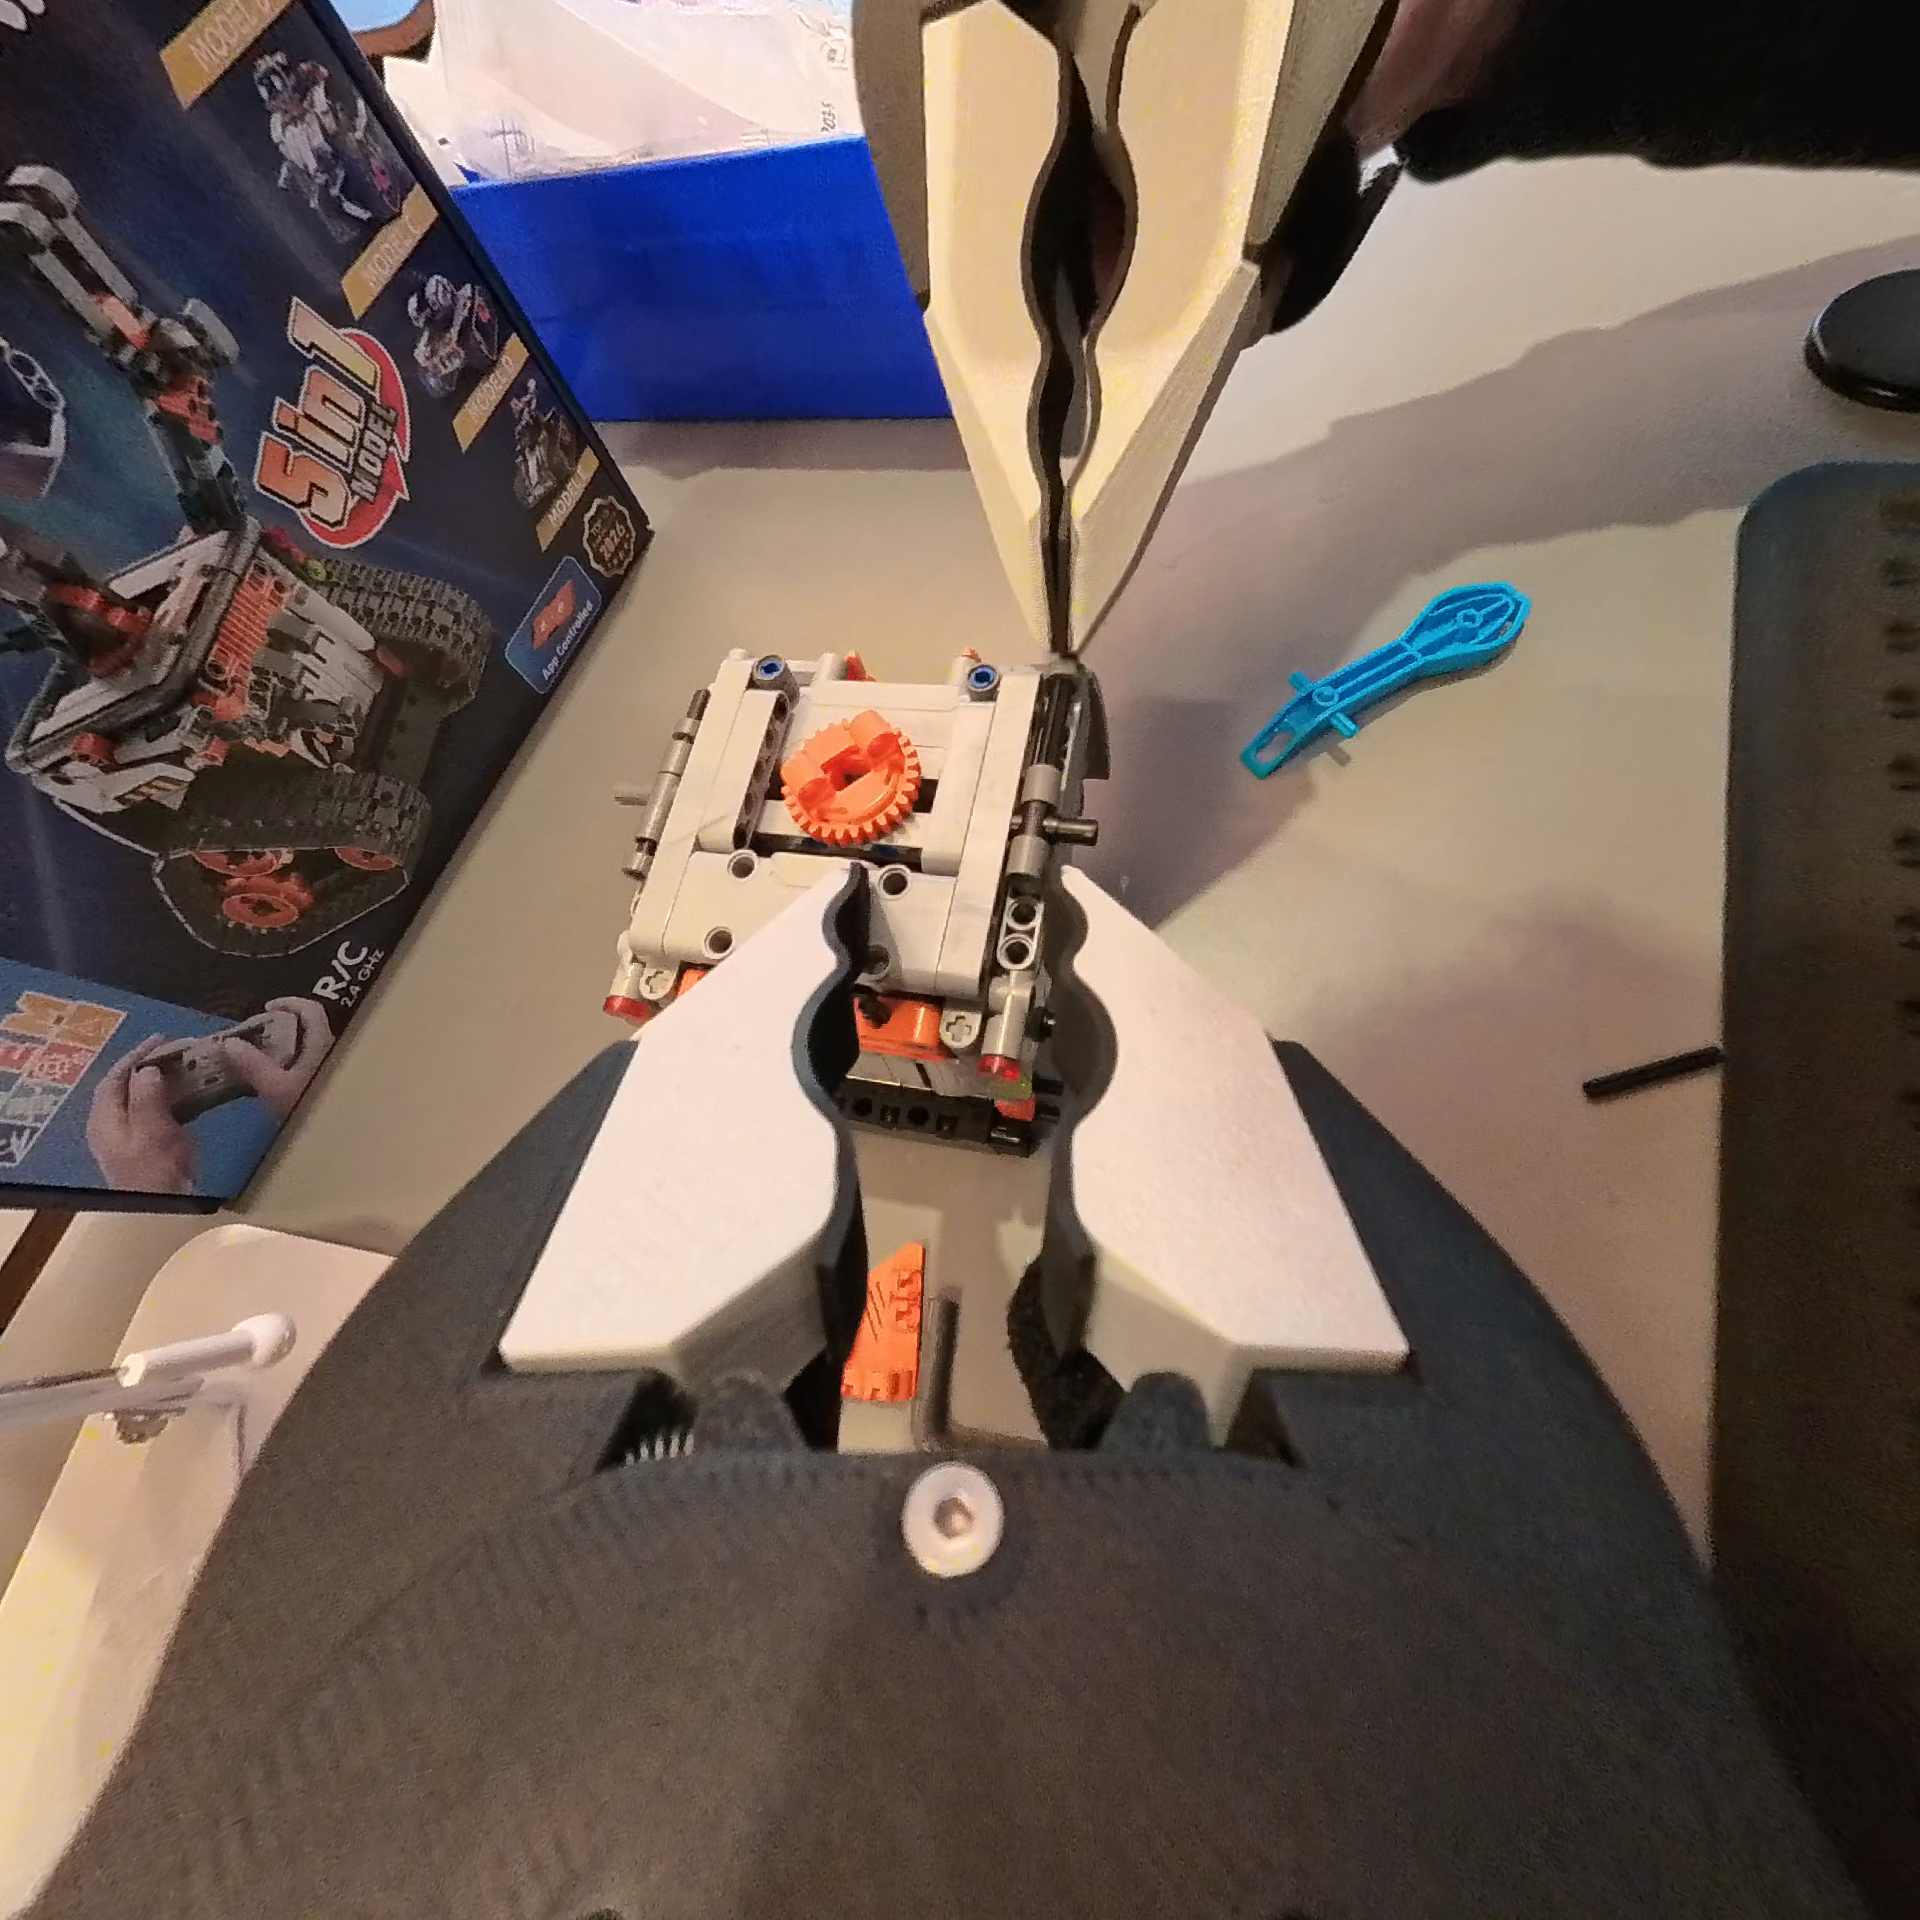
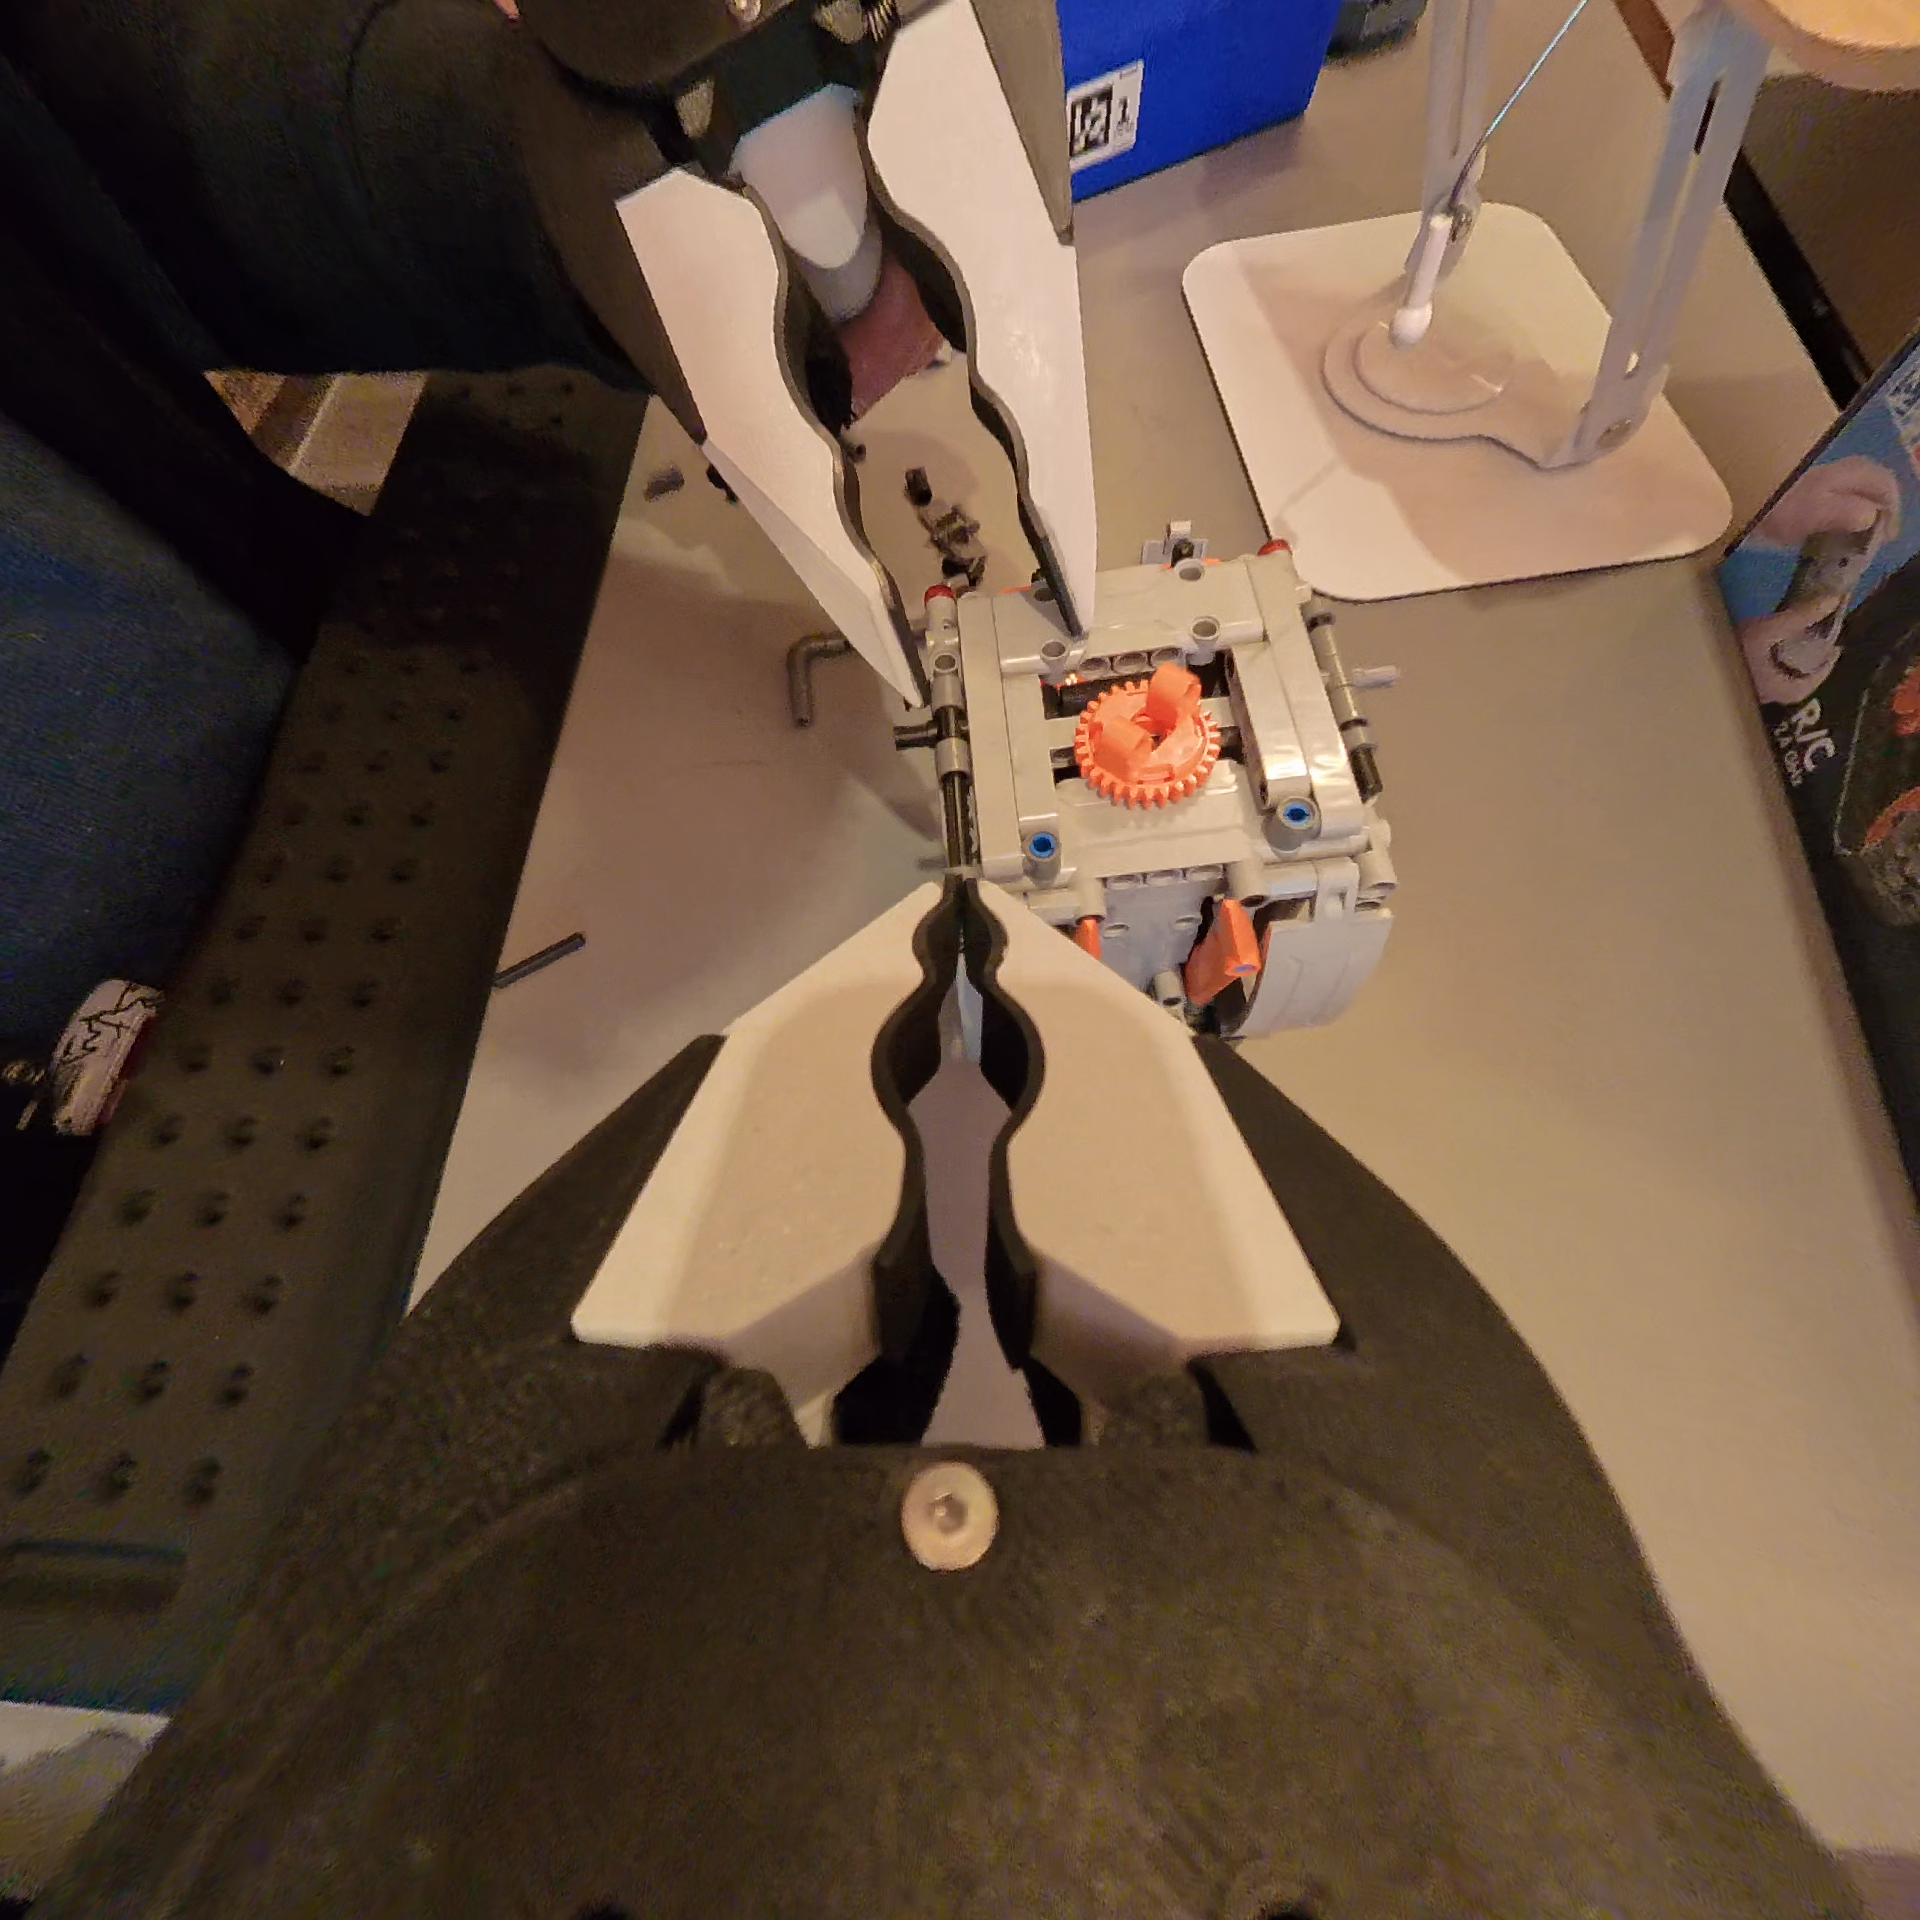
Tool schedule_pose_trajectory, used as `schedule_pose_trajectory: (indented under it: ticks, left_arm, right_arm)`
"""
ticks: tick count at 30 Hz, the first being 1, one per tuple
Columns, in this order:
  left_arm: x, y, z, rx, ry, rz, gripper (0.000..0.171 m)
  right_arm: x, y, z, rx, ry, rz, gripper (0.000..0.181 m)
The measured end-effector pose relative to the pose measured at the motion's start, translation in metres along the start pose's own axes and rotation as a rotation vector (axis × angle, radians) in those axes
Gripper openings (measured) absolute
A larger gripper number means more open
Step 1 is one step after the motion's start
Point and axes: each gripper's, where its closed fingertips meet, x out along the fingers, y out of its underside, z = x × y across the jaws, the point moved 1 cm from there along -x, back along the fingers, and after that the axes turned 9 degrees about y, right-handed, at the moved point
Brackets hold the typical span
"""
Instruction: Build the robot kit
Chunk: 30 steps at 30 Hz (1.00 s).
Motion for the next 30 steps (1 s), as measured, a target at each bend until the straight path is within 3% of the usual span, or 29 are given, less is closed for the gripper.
schedule_pose_trajectory:
  ticks: [10, 23, 30]
  left_arm:
    - [0.0013, -0.0007, 0.0019, 0.005, -0.007, 0.002, 0.031]
    - [0.0011, 0.0006, 0.0051, -0.006, -0.022, -0.013, 0.03]
    - [0.0012, 0.0, 0.004, -0.006, -0.01, -0.018, 0.031]
  right_arm:
    - [0.0017, 0.0009, 0.0025, -0.015, 0.011, -0.014, 0.0]
    - [0.0064, -0.003, 0.0002, 0.173, 0.001, -0.074, 0.0]
    - [0.0045, -0.0013, 0.0017, 0.082, 0.066, -0.09, 0.0]
